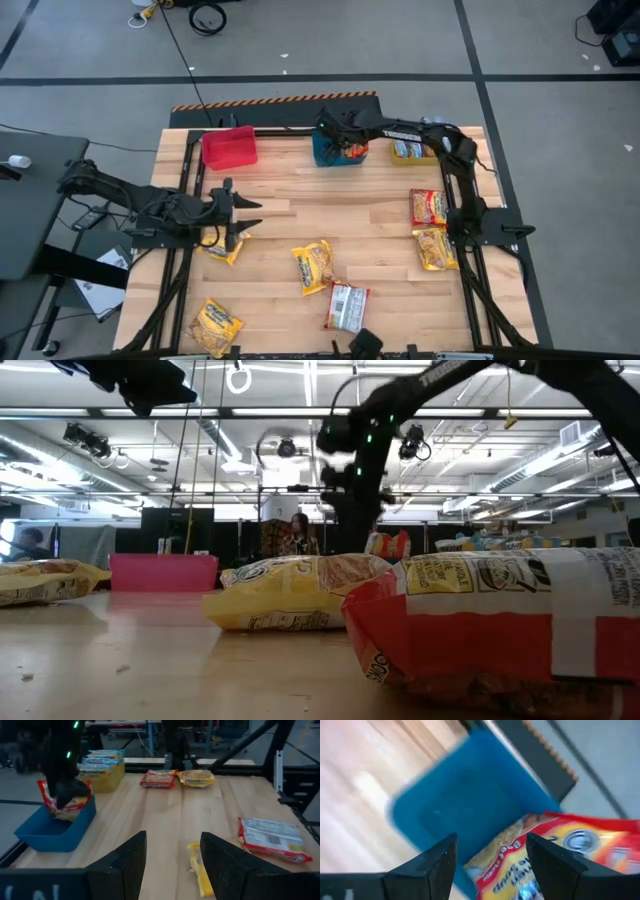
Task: Sort Maruchan noodles
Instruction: Put the red noodle pack into the blue bin
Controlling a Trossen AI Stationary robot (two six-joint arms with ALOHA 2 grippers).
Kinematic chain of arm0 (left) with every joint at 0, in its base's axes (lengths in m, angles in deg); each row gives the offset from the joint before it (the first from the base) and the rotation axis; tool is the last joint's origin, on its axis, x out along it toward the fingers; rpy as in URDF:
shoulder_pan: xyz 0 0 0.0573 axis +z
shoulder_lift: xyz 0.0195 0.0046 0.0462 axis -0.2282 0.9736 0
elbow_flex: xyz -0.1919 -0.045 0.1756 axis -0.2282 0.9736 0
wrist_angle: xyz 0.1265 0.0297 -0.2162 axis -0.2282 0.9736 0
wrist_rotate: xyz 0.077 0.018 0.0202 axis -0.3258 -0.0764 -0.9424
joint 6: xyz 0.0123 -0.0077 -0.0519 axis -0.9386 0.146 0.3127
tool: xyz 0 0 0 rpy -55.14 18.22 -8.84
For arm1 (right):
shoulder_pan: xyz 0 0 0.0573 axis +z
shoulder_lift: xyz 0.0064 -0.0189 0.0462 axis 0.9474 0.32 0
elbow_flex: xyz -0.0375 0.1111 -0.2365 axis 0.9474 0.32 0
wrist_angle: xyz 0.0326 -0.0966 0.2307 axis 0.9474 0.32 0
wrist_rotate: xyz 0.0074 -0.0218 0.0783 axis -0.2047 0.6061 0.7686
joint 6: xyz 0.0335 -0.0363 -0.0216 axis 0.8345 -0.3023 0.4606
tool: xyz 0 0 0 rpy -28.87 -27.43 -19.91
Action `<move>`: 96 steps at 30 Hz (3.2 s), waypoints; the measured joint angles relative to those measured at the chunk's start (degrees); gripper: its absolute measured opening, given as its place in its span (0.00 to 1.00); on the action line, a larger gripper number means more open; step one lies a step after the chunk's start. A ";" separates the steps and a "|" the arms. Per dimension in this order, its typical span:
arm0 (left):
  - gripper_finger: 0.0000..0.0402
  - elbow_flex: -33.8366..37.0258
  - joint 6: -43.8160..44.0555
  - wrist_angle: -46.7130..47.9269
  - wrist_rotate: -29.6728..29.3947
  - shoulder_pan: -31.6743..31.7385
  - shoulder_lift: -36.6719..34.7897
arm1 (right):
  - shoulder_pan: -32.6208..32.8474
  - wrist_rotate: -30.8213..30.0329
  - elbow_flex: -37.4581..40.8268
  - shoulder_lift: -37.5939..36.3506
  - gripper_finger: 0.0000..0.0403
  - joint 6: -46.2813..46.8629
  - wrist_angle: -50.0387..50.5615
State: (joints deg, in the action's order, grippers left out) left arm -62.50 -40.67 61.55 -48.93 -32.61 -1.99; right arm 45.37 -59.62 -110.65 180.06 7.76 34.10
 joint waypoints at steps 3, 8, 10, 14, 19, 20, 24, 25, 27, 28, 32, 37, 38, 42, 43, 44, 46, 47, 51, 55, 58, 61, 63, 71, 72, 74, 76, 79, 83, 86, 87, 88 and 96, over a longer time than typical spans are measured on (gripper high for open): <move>0.47 0.02 0.05 -1.53 0.02 1.16 1.98 | 2.81 0.00 0.09 -4.67 0.60 -1.37 -0.62; 0.47 0.00 1.10 -2.30 0.00 1.57 4.03 | 10.83 -4.71 6.54 -15.63 0.60 -2.37 -2.11; 0.47 0.00 1.06 -2.18 0.03 1.56 4.33 | 15.70 -7.91 11.49 -20.49 0.60 -0.42 -2.19; 0.47 0.00 0.65 -2.20 0.47 1.57 4.57 | 26.38 -11.74 22.87 -30.15 0.60 7.95 -1.53; 0.47 0.00 -0.83 -2.06 1.57 1.57 4.55 | 37.76 -11.20 34.20 -38.96 0.60 28.17 3.78; 0.47 0.00 -0.84 -2.17 1.57 1.54 4.55 | 39.38 -11.07 36.01 -40.19 0.60 32.52 6.05; 0.47 0.00 -0.65 -2.21 1.57 1.57 4.55 | 43.45 -7.95 42.28 -43.40 0.60 47.57 17.27; 0.47 0.00 -0.45 -2.23 1.57 1.57 4.55 | 43.89 -6.64 43.73 -43.94 0.60 50.17 19.97; 0.47 0.00 -0.49 -2.18 1.57 1.57 4.55 | 44.06 -3.02 46.08 -44.75 0.60 54.00 25.07; 0.47 0.00 -0.49 -2.20 1.57 1.57 4.55 | 43.85 -1.14 47.06 -44.93 0.60 55.44 27.58; 0.47 0.00 -0.45 -2.20 0.43 1.57 4.55 | 42.15 2.93 50.18 -45.14 0.60 59.96 34.92; 0.47 0.00 -0.17 -2.25 -0.18 1.57 4.55 | 37.67 3.19 55.08 -44.76 0.59 56.78 29.84; 0.47 0.00 -0.13 -2.41 -0.19 1.57 4.55 | 36.55 3.21 54.89 -44.23 0.59 55.34 27.79; 0.47 0.00 0.29 -3.17 -0.18 1.57 4.55 | 31.44 2.43 55.04 -41.35 0.56 51.05 24.30; 0.47 0.00 0.92 -3.47 -0.15 1.57 4.55 | 30.22 2.27 54.99 -40.41 0.55 49.85 23.24; 0.47 0.00 1.29 -3.59 -0.16 1.57 4.55 | 29.14 1.82 54.95 -39.27 0.55 48.69 22.86; 0.47 0.00 1.98 -3.62 -0.12 1.57 4.55 | 27.16 1.69 54.97 -36.82 0.54 46.38 22.26; 0.47 0.00 2.56 -3.62 0.10 1.57 4.55 | 26.18 1.74 54.97 -35.57 0.54 45.33 21.70; 0.47 0.00 2.66 -3.87 1.02 1.57 4.55 | 23.48 3.62 54.94 -31.02 0.54 41.58 17.53; 0.47 0.00 2.66 -3.89 1.14 1.57 4.55 | 23.08 6.48 53.96 -28.54 0.54 38.40 8.83; 0.47 0.00 2.72 -3.89 1.24 1.54 4.55 | 24.64 7.89 50.33 -28.10 0.54 37.38 0.97; 0.47 0.00 2.58 -4.04 2.70 1.52 4.55 | 26.92 7.55 46.67 -29.33 0.54 36.88 0.77; 0.47 0.00 2.57 -4.06 2.82 1.50 4.55 | 28.45 6.79 44.95 -30.88 0.54 36.02 -2.67; 0.47 0.00 2.81 -5.75 2.82 1.50 8.71 | 34.63 2.00 51.84 -38.55 0.54 40.20 -6.00; 0.47 0.00 2.85 -7.45 2.82 1.50 10.32 | 35.23 2.02 53.97 -39.75 0.54 41.01 -8.02; 0.47 -0.02 2.58 -10.22 2.86 1.50 13.97 | 35.93 1.99 58.10 -42.46 0.54 41.81 -12.80; 0.47 0.00 2.52 -15.18 2.84 1.50 18.15 | 36.01 0.06 62.28 -45.19 0.54 42.08 -18.11; 0.47 0.00 1.40 -22.43 2.84 1.52 24.75 | 33.31 -2.86 68.59 -49.25 0.54 42.61 -27.55; 0.47 0.00 -0.09 -30.11 2.42 1.52 31.71 | 25.05 2.71 75.13 -51.37 0.56 39.63 -39.09; 0.47 -0.02 -0.44 -33.49 2.43 1.52 34.58 | 19.64 6.70 77.04 -49.89 0.61 33.75 -44.45; 0.47 -0.02 -0.31 -34.49 2.43 1.52 35.23 | 18.35 7.42 77.55 -49.27 0.64 31.47 -46.18; 0.47 -0.02 0.01 -35.14 2.43 1.51 35.73 | 17.18 8.73 78.06 -48.51 0.66 29.50 -47.87; 0.47 -0.21 -0.43 -30.85 2.35 -3.30 34.79 | 13.07 20.28 78.66 -40.65 0.75 21.75 -54.45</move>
State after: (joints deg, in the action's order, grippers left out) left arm -62.70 -41.10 30.71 -46.58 -35.91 32.79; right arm 58.44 -39.34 -31.99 139.41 29.51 -20.35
